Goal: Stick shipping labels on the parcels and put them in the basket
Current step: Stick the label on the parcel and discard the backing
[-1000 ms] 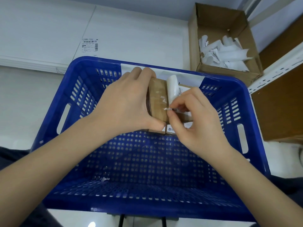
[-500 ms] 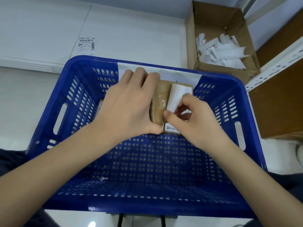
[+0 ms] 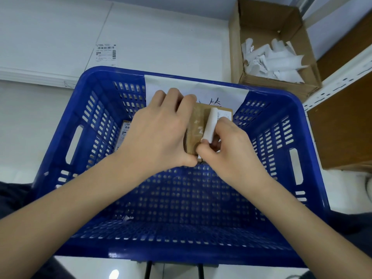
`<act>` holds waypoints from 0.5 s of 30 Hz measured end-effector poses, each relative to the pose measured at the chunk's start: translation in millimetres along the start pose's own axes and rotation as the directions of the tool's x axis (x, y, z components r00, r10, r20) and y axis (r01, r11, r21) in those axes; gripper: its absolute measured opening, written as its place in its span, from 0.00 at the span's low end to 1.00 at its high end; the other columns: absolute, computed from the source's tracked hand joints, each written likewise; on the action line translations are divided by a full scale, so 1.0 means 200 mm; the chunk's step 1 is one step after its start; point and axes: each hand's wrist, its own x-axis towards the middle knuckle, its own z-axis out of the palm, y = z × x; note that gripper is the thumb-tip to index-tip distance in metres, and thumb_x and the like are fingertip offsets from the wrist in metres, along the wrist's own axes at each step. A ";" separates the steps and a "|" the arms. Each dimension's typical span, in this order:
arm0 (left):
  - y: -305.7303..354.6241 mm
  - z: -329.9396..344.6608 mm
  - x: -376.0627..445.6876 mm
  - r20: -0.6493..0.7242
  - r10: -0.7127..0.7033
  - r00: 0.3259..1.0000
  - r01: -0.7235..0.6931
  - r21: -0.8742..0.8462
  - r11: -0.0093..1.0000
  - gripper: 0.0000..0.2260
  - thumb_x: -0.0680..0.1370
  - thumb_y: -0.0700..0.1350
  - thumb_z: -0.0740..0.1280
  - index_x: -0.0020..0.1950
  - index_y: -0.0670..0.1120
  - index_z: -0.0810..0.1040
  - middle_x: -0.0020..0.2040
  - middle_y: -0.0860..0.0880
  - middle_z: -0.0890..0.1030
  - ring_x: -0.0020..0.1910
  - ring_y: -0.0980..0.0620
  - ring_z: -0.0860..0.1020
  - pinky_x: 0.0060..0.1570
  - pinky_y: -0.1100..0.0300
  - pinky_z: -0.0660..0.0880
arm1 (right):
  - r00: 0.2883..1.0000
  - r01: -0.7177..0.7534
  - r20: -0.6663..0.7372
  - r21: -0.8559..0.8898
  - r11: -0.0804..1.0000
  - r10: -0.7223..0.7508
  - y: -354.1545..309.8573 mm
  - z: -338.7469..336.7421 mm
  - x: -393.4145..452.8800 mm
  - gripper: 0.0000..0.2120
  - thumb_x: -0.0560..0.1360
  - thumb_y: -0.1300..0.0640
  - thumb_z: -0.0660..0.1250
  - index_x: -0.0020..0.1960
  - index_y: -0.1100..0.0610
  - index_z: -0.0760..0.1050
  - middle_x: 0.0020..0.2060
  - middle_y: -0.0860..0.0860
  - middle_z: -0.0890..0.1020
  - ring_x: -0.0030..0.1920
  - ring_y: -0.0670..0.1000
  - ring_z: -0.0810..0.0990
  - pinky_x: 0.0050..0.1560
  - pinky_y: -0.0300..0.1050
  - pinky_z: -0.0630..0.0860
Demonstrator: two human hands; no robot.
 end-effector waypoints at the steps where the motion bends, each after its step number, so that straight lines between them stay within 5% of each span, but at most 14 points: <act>1: -0.01 0.00 0.00 -0.002 -0.003 1.000 0.003 -0.011 1.000 0.39 0.50 0.57 0.75 0.56 0.38 0.76 0.46 0.42 0.77 0.41 0.41 0.75 0.26 0.53 0.74 | 1.000 -0.004 0.005 -0.006 1.000 0.004 0.01 -0.02 0.01 0.08 0.72 0.58 0.64 0.41 0.64 0.71 0.36 0.50 0.71 0.37 0.49 0.71 0.37 0.42 0.69; 5: -0.03 -0.01 0.01 -0.006 0.002 1.000 -0.002 -0.029 1.000 0.39 0.52 0.59 0.73 0.58 0.39 0.74 0.47 0.43 0.76 0.43 0.41 0.76 0.29 0.48 0.77 | 0.992 -0.078 0.107 0.150 0.986 0.062 0.03 -0.10 0.01 0.09 0.73 0.56 0.65 0.46 0.63 0.76 0.41 0.53 0.77 0.42 0.50 0.77 0.45 0.52 0.76; 9: -0.04 -0.02 0.01 -0.003 -0.008 1.000 0.008 -0.017 1.000 0.39 0.53 0.60 0.72 0.58 0.39 0.74 0.47 0.43 0.76 0.44 0.41 0.76 0.30 0.47 0.77 | 0.986 -0.104 0.148 0.201 0.974 0.075 0.02 -0.13 -0.01 0.15 0.68 0.45 0.69 0.45 0.56 0.75 0.40 0.47 0.77 0.42 0.46 0.77 0.43 0.44 0.78; 15: 0.01 -0.01 0.00 0.055 -0.006 0.998 0.005 0.014 1.000 0.39 0.50 0.54 0.78 0.56 0.37 0.76 0.47 0.41 0.77 0.41 0.40 0.75 0.25 0.58 0.71 | 0.989 -0.139 0.076 0.180 0.974 0.127 0.02 -0.07 -0.01 0.10 0.72 0.54 0.72 0.37 0.58 0.75 0.32 0.47 0.78 0.35 0.44 0.77 0.36 0.36 0.75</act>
